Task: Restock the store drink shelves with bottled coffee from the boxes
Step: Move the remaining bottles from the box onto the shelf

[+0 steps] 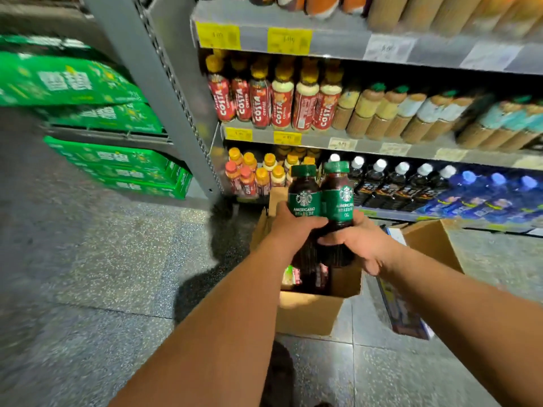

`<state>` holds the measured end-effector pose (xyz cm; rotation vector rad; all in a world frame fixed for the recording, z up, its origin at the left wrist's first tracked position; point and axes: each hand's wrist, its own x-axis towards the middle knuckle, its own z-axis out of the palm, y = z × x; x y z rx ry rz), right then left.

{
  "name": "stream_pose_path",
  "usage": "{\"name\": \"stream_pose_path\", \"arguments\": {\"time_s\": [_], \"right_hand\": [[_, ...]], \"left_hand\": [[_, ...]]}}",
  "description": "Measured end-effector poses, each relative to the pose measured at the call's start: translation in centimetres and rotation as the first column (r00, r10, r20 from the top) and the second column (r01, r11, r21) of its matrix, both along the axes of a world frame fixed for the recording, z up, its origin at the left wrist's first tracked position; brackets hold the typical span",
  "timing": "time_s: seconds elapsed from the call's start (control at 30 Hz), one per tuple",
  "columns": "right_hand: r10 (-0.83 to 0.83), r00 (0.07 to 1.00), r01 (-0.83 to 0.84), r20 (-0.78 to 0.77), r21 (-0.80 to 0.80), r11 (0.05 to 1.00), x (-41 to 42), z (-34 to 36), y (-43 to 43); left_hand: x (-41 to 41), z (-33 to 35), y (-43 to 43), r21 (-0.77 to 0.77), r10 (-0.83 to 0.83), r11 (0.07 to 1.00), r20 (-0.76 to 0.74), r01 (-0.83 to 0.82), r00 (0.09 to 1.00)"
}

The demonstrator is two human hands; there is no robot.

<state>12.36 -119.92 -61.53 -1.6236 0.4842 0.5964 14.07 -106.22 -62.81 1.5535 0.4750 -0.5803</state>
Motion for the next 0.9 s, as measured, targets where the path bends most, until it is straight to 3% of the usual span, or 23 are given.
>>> {"name": "stream_pose_path", "arguments": {"time_s": [0.17,0.3,0.4,0.9], "right_hand": [[-0.017,0.989,0.023,0.150,-0.037,0.999,-0.8,7.8,0.3],[-0.046,0.973,0.050,0.227,-0.014,0.999,-2.1,15.0,1.0],[-0.039,0.952,0.051,0.305,-0.034,0.998,-2.9,18.7,1.1],[0.037,0.837,0.038,0.546,-0.126,0.991,-2.6,30.2,0.7]], "left_hand": [[-1.2,9.0,0.2,-0.081,0.044,0.996,0.182,-0.029,0.982],[-1.9,15.4,1.0,-0.137,0.012,0.990,0.371,0.042,0.928],[-2.5,19.1,1.3,-0.041,0.025,0.999,0.422,-0.008,0.906],[-2.6,30.2,0.8,-0.089,0.175,0.985,0.535,-0.150,0.827]]}}
